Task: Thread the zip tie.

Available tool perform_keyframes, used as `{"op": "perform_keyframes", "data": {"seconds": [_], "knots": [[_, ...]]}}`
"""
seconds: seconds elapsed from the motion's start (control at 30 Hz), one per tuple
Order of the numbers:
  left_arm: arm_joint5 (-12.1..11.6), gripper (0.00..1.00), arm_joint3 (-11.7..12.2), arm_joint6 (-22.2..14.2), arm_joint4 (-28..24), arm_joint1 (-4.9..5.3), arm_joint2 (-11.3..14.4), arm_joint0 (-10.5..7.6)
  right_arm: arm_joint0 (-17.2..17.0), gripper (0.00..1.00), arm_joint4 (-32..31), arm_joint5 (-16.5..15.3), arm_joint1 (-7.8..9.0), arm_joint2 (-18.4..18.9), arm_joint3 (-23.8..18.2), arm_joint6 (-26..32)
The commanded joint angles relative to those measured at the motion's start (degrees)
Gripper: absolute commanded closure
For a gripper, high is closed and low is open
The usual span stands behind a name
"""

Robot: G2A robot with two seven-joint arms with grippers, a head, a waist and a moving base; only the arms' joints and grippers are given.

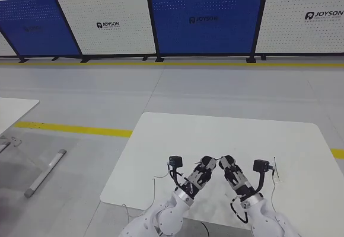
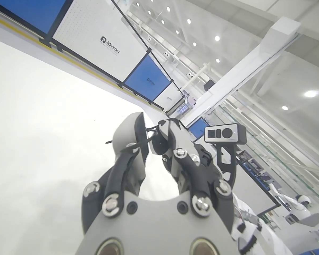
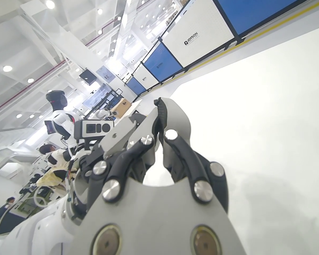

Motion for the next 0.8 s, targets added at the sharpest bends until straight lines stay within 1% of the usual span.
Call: {"op": "perform_keyframes", "data": {"seconds": [0.0, 0.3, 0.5, 0.53, 0.57, 0.67, 0.77], "knots": [[-0.26, 1.0, 0.03, -0.17, -0.12, -0.02, -0.11, 0.06, -0.11, 1.0, 0.07, -0.29, 0.0, 0.11, 0.0, -0.13], [-0.98, 1.0, 0.02, -0.88, -0.28, -0.08, -0.51, 0.37, -0.17, 1.0, 0.0, -0.77, -0.04, 0.31, 0.13, -0.37], [-1.36, 1.0, -0.01, -1.37, -0.12, -0.08, -0.75, 0.64, -0.13, 0.99, -1.32, -1.13, 0.01, 0.31, 0.22, 0.17], [-1.4, 1.0, -0.01, -1.4, -0.09, -0.09, -0.76, 0.67, -0.14, 0.55, -1.4, -1.18, 0.01, 0.29, 0.21, 0.28], [-1.43, 1.0, -0.02, -1.35, -0.22, -0.12, -0.77, 0.71, -0.16, 0.0, -1.36, -1.23, 0.01, 0.31, 0.18, 0.31], [-1.43, 1.0, -0.08, -0.88, -1.18, -0.26, -0.91, 0.61, -0.42, 0.0, -0.54, -1.44, -0.01, 0.66, 0.12, -0.41], [-2.23, 1.0, -0.22, -0.97, -2.62, -0.32, -1.22, 0.69, -0.87, 0.0, 0.28, -1.44, 0.07, 1.76, 0.38, -1.42]]}}
